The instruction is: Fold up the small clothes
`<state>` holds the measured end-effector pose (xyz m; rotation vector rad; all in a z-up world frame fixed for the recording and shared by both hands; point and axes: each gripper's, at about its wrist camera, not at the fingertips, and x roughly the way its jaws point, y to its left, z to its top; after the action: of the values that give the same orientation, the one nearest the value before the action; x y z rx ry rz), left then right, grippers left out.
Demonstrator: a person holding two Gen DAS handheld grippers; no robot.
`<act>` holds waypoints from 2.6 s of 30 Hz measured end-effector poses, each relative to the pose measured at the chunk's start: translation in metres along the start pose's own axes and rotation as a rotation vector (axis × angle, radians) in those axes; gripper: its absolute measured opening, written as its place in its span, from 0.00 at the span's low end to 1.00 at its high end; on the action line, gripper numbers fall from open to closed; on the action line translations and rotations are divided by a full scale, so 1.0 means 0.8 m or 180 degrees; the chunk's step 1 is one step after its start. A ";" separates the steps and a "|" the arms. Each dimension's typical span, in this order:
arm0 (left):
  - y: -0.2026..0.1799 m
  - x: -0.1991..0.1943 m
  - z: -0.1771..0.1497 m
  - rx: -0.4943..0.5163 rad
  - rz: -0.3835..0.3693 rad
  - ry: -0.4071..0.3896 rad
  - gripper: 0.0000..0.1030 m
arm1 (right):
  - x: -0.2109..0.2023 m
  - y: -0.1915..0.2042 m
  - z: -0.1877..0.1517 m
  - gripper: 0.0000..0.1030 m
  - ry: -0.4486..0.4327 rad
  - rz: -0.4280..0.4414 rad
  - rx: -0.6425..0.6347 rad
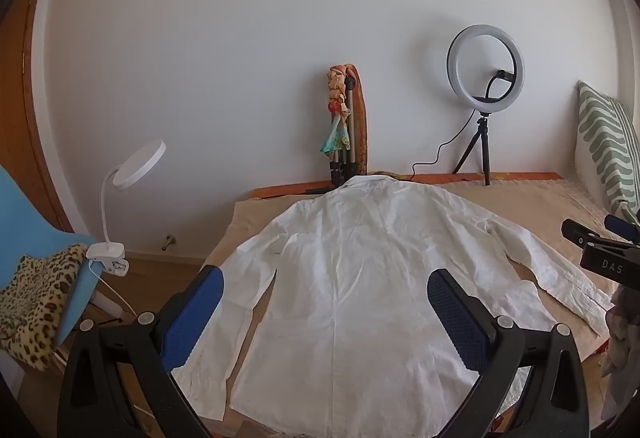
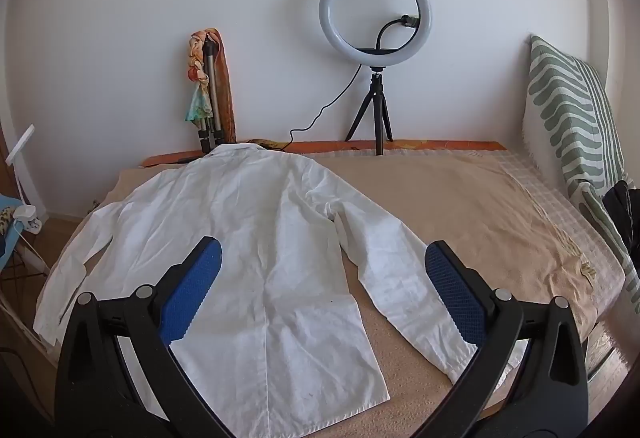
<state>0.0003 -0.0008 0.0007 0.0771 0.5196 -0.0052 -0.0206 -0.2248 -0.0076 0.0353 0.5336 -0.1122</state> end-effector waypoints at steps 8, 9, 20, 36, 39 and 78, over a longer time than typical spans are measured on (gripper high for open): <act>0.002 0.008 -0.003 -0.0053 -0.0022 0.0007 1.00 | 0.004 0.001 -0.004 1.00 0.0022 -0.0011 -0.0031; 0.002 0.010 -0.003 -0.0057 -0.0024 0.0015 1.00 | 0.005 0.000 -0.004 1.00 0.0020 -0.0013 -0.0024; 0.004 0.004 -0.006 -0.0076 0.0017 0.0015 1.00 | 0.002 0.000 -0.004 1.00 -0.0001 -0.0035 -0.0040; 0.005 0.006 -0.008 -0.0067 0.0031 0.0008 1.00 | -0.003 0.001 0.002 1.00 -0.0018 -0.0040 -0.0009; 0.005 0.006 -0.007 -0.0069 0.0035 0.0011 1.00 | -0.003 0.001 0.002 1.00 -0.0015 -0.0032 -0.0004; 0.009 0.009 -0.008 -0.0102 0.0078 0.0018 1.00 | -0.006 0.000 0.009 1.00 -0.0071 -0.0061 0.0028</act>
<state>0.0032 0.0067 -0.0080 0.0522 0.5243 0.0271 -0.0210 -0.2249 0.0005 0.0375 0.5111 -0.1336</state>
